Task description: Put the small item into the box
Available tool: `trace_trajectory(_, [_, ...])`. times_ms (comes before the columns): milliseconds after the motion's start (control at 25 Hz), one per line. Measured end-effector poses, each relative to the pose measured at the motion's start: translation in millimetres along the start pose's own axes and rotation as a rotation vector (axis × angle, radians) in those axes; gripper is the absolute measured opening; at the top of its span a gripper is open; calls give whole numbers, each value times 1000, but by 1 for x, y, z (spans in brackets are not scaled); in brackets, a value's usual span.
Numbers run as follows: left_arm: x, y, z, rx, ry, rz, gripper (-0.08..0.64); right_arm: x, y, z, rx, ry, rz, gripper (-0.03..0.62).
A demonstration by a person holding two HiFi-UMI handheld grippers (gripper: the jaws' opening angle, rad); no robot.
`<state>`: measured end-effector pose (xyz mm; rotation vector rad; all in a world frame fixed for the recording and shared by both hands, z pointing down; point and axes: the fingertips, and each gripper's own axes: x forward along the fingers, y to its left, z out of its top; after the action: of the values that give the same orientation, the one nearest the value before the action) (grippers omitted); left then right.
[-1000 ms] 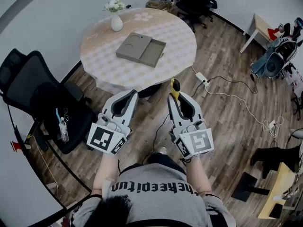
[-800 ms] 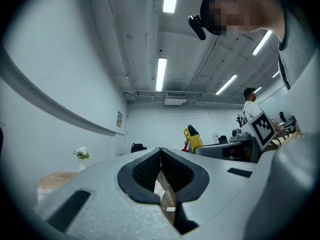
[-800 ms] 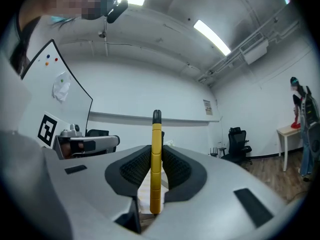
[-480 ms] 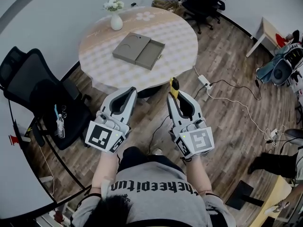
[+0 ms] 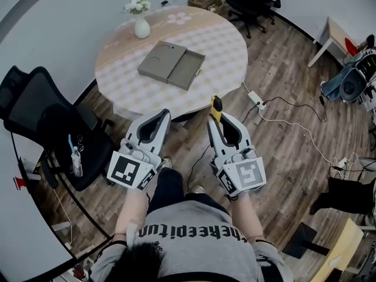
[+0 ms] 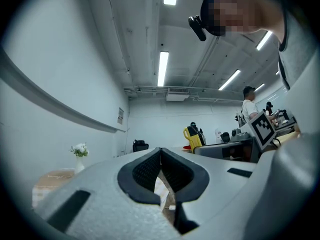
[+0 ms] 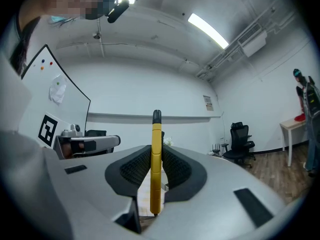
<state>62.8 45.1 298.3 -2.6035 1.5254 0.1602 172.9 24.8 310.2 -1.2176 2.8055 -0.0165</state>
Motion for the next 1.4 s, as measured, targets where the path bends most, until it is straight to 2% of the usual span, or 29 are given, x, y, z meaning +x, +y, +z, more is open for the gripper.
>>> trace_trajectory(720, [76,120,-13,-32,-13,-153,15,119,-28,-9,13,12,-169,74])
trace_trajectory(1400, [95,215,-30,-59,-18,-244,15,207,-15,-24,26,15,-280,74])
